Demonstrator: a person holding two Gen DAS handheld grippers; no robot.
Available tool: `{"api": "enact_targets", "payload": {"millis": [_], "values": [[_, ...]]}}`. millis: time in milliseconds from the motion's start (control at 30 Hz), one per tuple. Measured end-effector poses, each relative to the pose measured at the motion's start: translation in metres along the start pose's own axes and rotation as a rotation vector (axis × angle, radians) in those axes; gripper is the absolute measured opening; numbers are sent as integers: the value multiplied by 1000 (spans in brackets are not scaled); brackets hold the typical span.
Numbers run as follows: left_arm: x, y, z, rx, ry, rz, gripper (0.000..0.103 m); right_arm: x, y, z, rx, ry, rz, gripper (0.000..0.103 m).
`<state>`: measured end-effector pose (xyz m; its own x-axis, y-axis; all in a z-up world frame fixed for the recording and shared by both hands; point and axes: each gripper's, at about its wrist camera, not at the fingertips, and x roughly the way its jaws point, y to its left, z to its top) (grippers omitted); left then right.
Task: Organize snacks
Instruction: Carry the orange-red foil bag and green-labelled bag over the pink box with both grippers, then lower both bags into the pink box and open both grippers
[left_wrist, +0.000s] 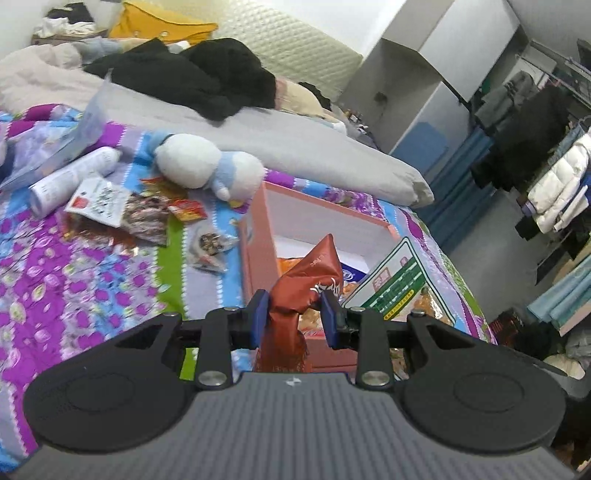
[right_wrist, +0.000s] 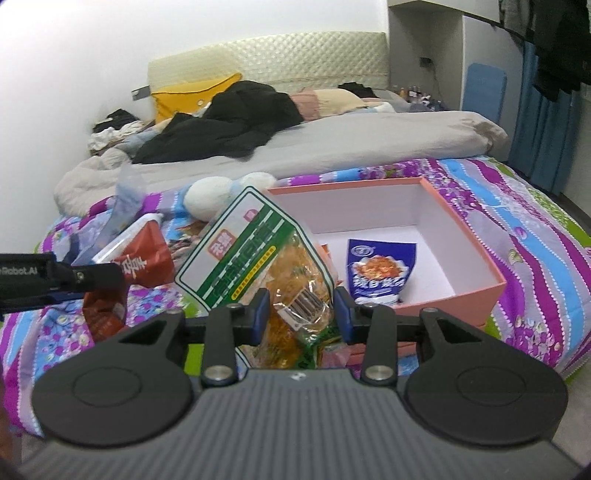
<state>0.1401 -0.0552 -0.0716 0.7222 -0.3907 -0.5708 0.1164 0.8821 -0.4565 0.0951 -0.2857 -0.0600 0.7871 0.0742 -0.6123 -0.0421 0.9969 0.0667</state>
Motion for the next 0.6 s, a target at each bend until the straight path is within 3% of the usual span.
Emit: {"api": "enact_targets", "payload": {"millis": [600], "values": [[176,-28,61,24,138,-41,35,119,-69,48,17,91,-58,40]]}}
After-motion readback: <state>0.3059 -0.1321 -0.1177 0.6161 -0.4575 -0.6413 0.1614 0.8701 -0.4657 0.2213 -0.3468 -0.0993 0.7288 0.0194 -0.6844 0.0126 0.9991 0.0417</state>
